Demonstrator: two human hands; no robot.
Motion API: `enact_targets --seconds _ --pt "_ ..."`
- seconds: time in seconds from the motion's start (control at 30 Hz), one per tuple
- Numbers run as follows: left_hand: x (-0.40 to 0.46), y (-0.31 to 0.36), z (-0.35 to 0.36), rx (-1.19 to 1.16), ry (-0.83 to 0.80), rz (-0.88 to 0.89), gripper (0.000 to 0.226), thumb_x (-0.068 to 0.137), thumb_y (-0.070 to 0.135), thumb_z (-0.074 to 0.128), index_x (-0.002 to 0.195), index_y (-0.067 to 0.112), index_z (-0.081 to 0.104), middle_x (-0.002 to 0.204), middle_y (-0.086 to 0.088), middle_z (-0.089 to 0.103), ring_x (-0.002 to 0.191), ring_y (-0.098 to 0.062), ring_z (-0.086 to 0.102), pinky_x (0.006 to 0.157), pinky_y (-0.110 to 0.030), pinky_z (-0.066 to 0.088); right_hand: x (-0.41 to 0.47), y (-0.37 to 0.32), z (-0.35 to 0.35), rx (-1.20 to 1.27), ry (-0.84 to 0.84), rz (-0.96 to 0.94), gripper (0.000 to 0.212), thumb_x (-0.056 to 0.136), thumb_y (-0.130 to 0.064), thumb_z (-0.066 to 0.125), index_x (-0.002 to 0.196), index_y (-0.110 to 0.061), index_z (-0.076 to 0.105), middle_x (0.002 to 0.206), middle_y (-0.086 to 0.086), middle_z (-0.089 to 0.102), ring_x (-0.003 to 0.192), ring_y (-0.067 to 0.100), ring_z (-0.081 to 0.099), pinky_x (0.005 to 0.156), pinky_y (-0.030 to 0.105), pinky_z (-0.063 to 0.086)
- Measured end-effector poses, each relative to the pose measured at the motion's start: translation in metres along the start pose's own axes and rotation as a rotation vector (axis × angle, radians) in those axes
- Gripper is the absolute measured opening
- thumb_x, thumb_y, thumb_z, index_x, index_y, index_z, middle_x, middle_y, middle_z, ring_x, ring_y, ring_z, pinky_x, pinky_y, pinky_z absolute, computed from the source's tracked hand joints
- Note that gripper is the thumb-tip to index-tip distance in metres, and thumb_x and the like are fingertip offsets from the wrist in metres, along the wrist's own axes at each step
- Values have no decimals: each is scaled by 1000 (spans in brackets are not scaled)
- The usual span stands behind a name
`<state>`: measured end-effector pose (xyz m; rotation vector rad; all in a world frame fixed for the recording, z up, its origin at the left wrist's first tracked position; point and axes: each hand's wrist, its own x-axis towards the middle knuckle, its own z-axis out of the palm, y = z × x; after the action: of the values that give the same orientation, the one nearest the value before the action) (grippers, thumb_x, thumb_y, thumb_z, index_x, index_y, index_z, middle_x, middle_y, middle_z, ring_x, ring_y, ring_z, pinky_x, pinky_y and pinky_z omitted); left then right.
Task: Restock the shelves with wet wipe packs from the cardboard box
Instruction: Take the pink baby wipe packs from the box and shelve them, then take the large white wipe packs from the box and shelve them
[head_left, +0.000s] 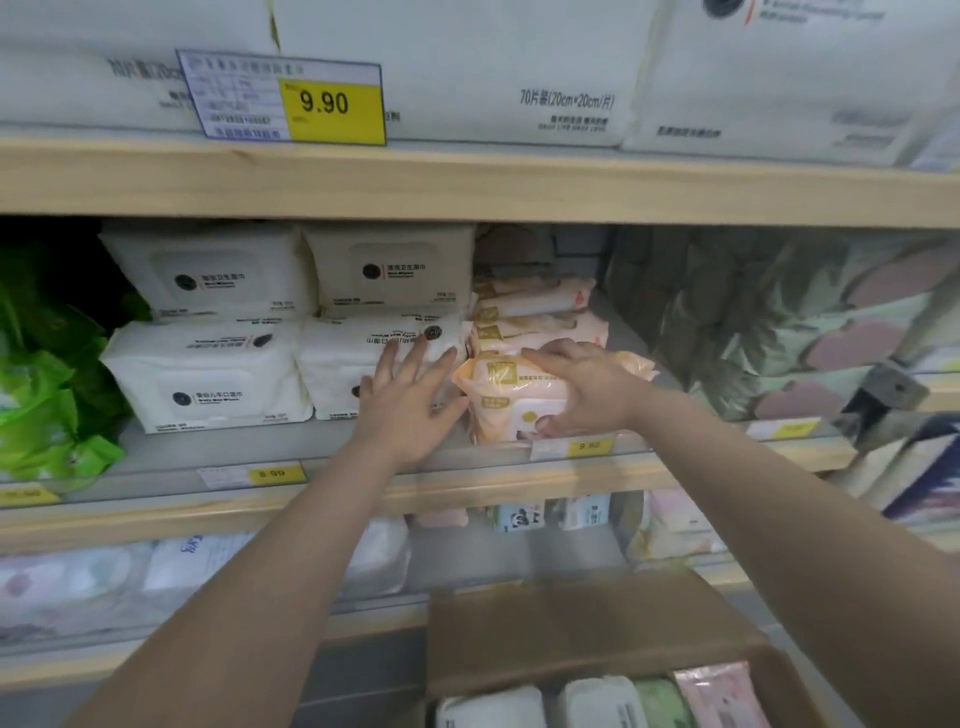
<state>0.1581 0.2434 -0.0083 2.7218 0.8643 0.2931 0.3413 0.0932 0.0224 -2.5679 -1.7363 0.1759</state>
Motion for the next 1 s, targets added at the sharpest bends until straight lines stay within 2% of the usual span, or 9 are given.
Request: enact_targets --seconds 0.1,0.17,0.27,0.4,0.63,0.77,0.87,0.9,1.0 --pt "3 0 -10 -18 -93 -6 63 94 52 38 148 36 11 159 6 -4 145 -24 -12 117 -48 11 -2 -6 -6 -105 -31 40 96 79 -54 64 151 -32 4 155 4 18 142 28 15 116 50 4" --pt "1 2 -20 -32 -138 9 65 95 50 39 150 30 12 159 4 0 146 -24 -5 118 -46 12 -8 -17 -11 -82 -5 59 99 78 -49 67 151 -30 2 155 4 17 142 29 15 115 54 5" --pt "-23 14 -28 -149 -85 59 65 94 41 46 149 19 19 158 -3 15 144 -24 12 117 -36 14 -37 -36 -21 86 96 47 95 80 -39 69 151 -28 6 152 5 24 139 29 20 115 51 17" --pt "-95 38 -6 -327 -71 115 59 94 33 50 146 16 29 154 -3 27 141 -22 23 115 -31 17 -111 -51 -4 107 186 96 84 82 -33 65 150 -27 15 149 3 29 135 27 27 107 46 34" --pt "-242 47 83 -376 -273 117 56 95 35 48 146 26 27 154 8 22 142 -9 18 109 -16 10 -239 -77 103 354 -22 351 74 86 -42 62 146 -22 26 144 4 36 131 27 36 103 36 37" --pt "-302 38 123 -249 -434 46 58 95 43 38 148 27 21 157 6 13 144 -13 11 114 -24 10 -286 -91 163 488 -127 510 77 83 -44 64 146 -21 26 144 3 36 134 23 34 104 32 34" --pt "-330 23 142 -157 -487 59 73 80 58 14 148 31 19 158 8 6 145 -12 3 116 -34 9 -301 -101 189 569 -186 630 86 81 -40 68 148 -15 22 150 9 28 140 24 24 109 31 27" --pt "-333 18 145 -147 -487 65 71 81 57 14 147 32 18 158 10 3 145 -9 0 117 -37 10 -302 -104 196 602 -191 666 87 79 -39 69 148 -14 22 149 10 29 138 26 26 108 32 28" --pt "-333 13 147 -178 -480 87 57 93 42 37 147 32 21 158 12 4 144 -6 -1 118 -37 15 -298 -112 210 622 -171 752 91 74 -44 69 147 -19 20 140 9 40 129 27 37 99 36 38"
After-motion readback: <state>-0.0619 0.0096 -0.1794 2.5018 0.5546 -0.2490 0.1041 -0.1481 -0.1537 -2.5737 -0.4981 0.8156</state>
